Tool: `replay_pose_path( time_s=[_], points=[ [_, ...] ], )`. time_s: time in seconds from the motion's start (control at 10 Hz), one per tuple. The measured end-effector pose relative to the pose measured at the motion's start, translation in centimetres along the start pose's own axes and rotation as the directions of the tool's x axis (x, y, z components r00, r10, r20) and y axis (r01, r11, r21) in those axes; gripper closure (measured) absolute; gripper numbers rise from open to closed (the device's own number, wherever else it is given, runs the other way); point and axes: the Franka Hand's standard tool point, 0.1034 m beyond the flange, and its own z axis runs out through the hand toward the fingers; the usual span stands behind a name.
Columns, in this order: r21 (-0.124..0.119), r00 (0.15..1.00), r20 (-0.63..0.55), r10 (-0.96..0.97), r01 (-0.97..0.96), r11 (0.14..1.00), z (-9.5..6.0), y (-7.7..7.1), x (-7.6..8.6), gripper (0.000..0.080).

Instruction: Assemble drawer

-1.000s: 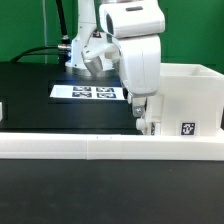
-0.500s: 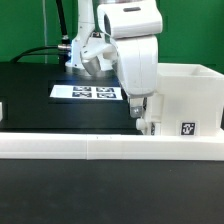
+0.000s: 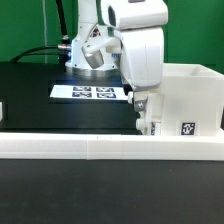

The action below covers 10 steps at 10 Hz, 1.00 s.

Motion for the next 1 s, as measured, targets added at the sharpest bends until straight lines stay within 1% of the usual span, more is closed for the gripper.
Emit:
replay_pose_path(
  time_s=[0.2, 0.3, 0.4, 0.5, 0.6, 0.7, 0.9, 1.0],
  points=[
    [-0.039, 1.0, 0.003, 0.014, -0.014, 0.999, 0.4, 0.0, 0.0, 0.0151],
    [-0.037, 0.999, -0.001, 0.037, -0.037, 0.999, 0.8, -0.2, 0.6, 0.0151],
    [-0.046, 0.998, -0.006, 0.055, -0.055, 0.997, 1.1, 0.0, 1.8, 0.0151],
    [-0.053, 0.997, 0.012, 0.071, -0.071, 0.996, 1.1, 0.2, 1.6, 0.0151],
    [-0.045, 0.996, 0.013, 0.086, -0.086, 0.995, 1.0, 0.2, 1.4, 0.0151],
    [-0.024, 0.994, 0.015, 0.104, -0.104, 0.994, 0.9, 0.0, 0.4, 0.0151],
    [-0.028, 0.994, 0.017, 0.105, -0.104, 0.994, 0.9, 0.1, 0.4, 0.0151],
    [-0.027, 0.995, 0.018, 0.098, -0.097, 0.995, 0.9, 0.0, 0.0, 0.0151]
  ],
)
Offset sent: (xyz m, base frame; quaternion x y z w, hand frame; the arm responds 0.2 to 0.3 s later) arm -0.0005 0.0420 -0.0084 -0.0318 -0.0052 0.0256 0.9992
